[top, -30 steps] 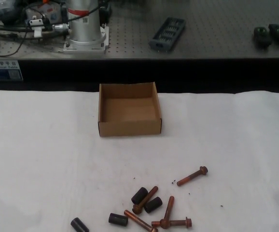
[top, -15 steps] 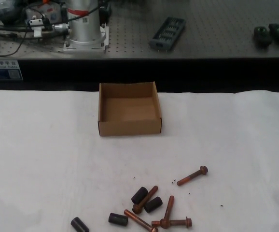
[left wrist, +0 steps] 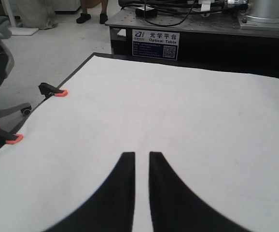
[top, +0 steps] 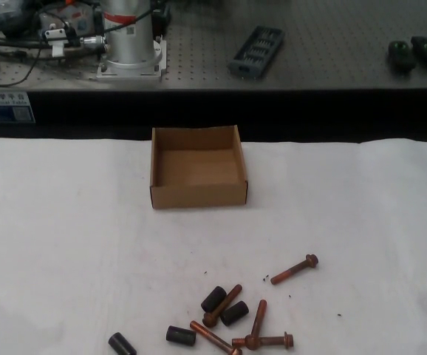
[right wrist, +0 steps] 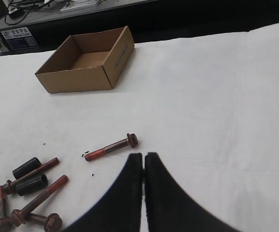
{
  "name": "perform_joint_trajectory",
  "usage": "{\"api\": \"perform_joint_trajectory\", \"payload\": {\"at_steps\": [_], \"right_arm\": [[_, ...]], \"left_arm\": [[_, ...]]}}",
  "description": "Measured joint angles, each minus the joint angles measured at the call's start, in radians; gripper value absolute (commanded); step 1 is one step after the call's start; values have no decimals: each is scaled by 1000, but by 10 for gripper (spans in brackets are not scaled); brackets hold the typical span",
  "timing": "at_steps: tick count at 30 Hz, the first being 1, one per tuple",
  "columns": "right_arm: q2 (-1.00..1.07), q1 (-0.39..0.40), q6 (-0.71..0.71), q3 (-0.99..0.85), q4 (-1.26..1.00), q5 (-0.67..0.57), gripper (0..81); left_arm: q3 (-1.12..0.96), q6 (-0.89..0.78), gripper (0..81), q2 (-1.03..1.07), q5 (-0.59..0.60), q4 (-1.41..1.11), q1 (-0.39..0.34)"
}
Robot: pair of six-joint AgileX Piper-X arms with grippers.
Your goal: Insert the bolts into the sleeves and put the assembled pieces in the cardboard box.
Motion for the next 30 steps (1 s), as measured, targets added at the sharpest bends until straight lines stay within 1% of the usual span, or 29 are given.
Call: {"api": "perform_joint_trajectory", "payload": {"at_steps": [6, 9, 12, 30], "right_arm": [[0, 0, -7, 0, 0, 0, 25], [0, 0, -80, 0, 0, 0, 25], [0, 0, -116, 0, 0, 2, 25], [0, 0, -118, 0, 0, 2, 25]], "left_arm": [[0, 0, 85, 0, 0, 0, 0], [0, 0, 85, 0, 0, 0, 0], [0, 0, 85, 0, 0, 0, 0], [0, 0, 85, 0, 0, 0, 0]]}}
